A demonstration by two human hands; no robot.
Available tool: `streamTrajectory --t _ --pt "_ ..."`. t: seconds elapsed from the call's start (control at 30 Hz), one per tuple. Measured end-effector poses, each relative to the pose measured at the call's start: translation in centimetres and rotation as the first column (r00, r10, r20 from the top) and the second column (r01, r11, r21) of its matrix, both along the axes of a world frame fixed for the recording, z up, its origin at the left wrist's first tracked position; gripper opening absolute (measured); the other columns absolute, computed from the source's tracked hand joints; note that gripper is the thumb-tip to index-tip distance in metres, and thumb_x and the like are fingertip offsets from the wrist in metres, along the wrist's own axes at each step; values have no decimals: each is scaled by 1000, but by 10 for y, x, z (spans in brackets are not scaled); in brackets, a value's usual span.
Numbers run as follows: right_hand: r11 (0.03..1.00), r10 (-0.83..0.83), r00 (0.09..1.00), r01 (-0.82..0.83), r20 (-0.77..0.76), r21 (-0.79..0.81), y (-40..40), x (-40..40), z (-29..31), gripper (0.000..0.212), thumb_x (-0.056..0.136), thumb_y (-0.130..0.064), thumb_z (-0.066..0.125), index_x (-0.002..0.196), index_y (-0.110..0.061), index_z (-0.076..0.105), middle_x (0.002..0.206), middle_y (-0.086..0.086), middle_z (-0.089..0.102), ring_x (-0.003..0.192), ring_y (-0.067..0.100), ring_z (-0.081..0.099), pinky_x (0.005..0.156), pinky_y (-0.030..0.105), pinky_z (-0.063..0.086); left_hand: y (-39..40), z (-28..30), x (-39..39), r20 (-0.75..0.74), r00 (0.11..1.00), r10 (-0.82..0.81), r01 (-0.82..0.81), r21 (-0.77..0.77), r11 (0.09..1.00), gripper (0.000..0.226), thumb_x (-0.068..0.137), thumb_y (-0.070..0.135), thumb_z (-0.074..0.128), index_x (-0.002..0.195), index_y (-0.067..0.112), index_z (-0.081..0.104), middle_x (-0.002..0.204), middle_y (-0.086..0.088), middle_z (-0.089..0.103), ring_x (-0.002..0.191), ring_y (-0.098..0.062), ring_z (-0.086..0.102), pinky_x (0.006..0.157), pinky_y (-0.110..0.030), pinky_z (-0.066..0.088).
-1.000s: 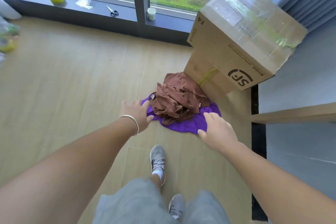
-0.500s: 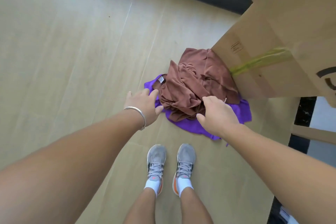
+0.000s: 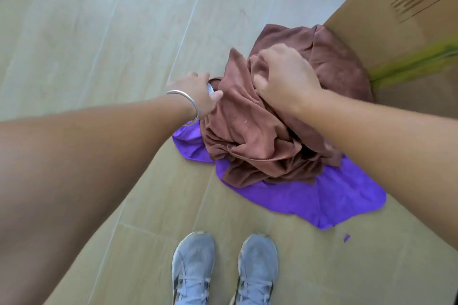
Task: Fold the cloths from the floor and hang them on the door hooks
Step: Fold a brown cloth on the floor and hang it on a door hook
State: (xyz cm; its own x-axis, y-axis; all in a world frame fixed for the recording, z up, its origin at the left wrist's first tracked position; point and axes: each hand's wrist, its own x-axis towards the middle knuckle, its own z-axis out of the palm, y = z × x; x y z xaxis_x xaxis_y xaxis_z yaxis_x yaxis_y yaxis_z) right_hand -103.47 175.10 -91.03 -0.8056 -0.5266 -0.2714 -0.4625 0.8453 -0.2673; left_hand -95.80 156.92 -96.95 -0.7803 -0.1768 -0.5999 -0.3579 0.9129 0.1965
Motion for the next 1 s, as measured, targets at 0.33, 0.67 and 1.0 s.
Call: streamTrajectory --t 0.33,0.67,1.0 --pt "887 106 976 -178 189 426 -76 -62 -88 43 86 -59 48 75 -17 50 86 0 50 101 31 46 86 43 37 1 -88 29 -39 990 -132 132 -9 991 79 62 63 77 123 24 45 121 -2 49 115 -25 49 81 -37 40" --pt "992 13 989 5 146 -124 -70 -19 21 19 80 -8 43 93 -20 53 86 -3 57 86 25 52 67 32 38 -1 11 83 -97 983 154 -150 42 988 29 89 29 59 114 25 43 103 -5 62 89 -32 61 67 -33 41" --pt "945 327 854 -290 404 -152 -145 2 292 5 70 -7 49 69 -10 45 60 -5 42 56 12 41 44 22 30 -53 214 126 16 893 450 -420 394 818 103 66 43 83 149 36 24 139 -3 39 122 -23 48 99 -35 43"
